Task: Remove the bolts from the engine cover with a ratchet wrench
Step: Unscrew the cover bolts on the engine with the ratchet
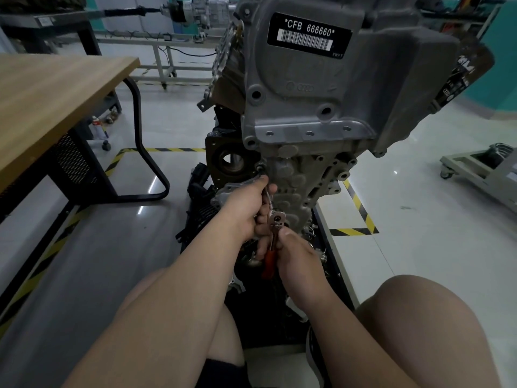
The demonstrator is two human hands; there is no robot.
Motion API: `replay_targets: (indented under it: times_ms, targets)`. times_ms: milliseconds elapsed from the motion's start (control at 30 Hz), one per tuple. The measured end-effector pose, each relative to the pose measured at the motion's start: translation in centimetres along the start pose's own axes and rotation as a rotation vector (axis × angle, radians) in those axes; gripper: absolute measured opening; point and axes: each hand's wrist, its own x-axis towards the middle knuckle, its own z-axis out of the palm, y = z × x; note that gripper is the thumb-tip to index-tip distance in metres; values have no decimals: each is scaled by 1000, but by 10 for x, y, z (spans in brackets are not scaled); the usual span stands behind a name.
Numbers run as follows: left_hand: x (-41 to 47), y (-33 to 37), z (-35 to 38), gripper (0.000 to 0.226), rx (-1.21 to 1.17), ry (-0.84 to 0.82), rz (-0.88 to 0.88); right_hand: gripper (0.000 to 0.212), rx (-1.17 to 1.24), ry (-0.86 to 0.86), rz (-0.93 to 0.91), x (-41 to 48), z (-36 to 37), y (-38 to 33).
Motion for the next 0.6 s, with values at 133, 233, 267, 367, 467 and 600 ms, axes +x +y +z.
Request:
replay_targets:
  times_ms: [133, 233, 267, 367, 467, 600]
  targets:
    - [1, 0, 0, 40, -3, -4, -2, 45, -14, -11, -48, 1, 0, 0]
    - [1, 1, -1, 42, -9, 4, 4, 39, -13, 5, -67, 1, 2, -2]
    - [2, 1, -1, 45, -11, 1, 1, 38, -18, 5, -73, 1, 2, -2]
    - [5, -1, -2, 56, -3, -4, 21, 37, -57, 4, -92, -2, 1, -4]
    - [9, -2, -2, 56, -31, 14, 69, 38, -111, 38, -130, -3, 0, -3]
    - [8, -2, 0, 36, -67, -26, 60, 23, -136, 120, -140, 0, 3, -3]
